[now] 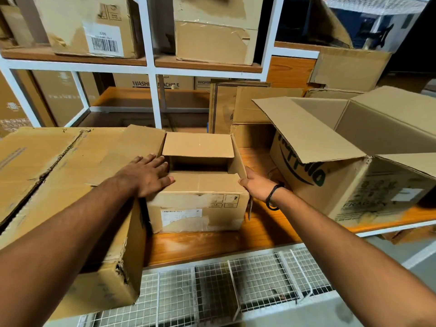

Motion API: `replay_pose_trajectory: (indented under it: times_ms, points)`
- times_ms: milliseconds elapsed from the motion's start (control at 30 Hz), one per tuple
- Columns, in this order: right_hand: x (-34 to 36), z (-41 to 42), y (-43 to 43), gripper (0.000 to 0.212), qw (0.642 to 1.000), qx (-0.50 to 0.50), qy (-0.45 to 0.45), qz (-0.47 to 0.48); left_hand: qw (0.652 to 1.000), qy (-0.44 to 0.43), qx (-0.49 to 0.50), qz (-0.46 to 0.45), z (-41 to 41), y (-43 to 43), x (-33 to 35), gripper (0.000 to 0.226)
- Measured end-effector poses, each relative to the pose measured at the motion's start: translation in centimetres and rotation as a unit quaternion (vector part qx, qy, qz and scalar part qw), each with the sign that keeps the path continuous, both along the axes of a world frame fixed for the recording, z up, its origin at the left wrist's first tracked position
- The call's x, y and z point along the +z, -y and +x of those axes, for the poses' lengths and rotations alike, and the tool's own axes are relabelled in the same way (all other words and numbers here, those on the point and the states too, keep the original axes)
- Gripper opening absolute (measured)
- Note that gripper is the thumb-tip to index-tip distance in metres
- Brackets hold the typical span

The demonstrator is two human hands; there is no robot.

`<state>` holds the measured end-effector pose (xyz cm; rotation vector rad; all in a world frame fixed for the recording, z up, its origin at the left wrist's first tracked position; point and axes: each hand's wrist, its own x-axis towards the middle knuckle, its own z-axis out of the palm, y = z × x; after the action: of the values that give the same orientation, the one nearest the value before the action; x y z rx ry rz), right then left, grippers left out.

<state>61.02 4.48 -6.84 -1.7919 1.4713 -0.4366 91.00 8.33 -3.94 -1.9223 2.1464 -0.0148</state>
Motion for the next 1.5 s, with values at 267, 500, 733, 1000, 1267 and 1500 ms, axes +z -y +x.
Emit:
replay_pose_trajectory:
  times_ms: [267, 500, 733, 1000, 1267, 1500]
  points:
    - [2.4, -0.6, 1.8, 0.051, 0.942, 0.001, -0.326, -0.081, 0.994, -0.11, -0.003, 0.021, -2.4, -1.4, 0.9, 0.069]
    - [4.6, 6.4, -0.4, 0.052, 0.931, 0.146, -0.276, -0.189, 0.995, -0.066, 0.005, -0.075, -1.3, 0.1, 1.9, 0.063]
    - [2.2, 9.8, 1.2, 0.057, 0.957, 0.143, -0.252, -0.031, 0.993, -0.095, 0.031, -0.062, -0.8, -0.5, -0.2, 0.067]
    - [4.6, 10.0, 1.9, 0.045, 0.966, 0.041, -0.188, -0.173, 0.929, -0.344, 0.058, -0.123, 0.5, -0.2, -0.3, 0.044]
    - [15.0, 8.7, 0.0, 0.025, 0.964, 0.044, -0.174, -0.197, 0.924, -0.354, 0.083, -0.12, -0.1, -1.4, 1.1, 0.037]
    - [12.3, 7.9, -4.7, 0.044, 0.911, 0.192, -0.329, -0.157, 0.966, -0.234, 0.037, -0.102, -0.7, -1.8, 1.2, 0.053]
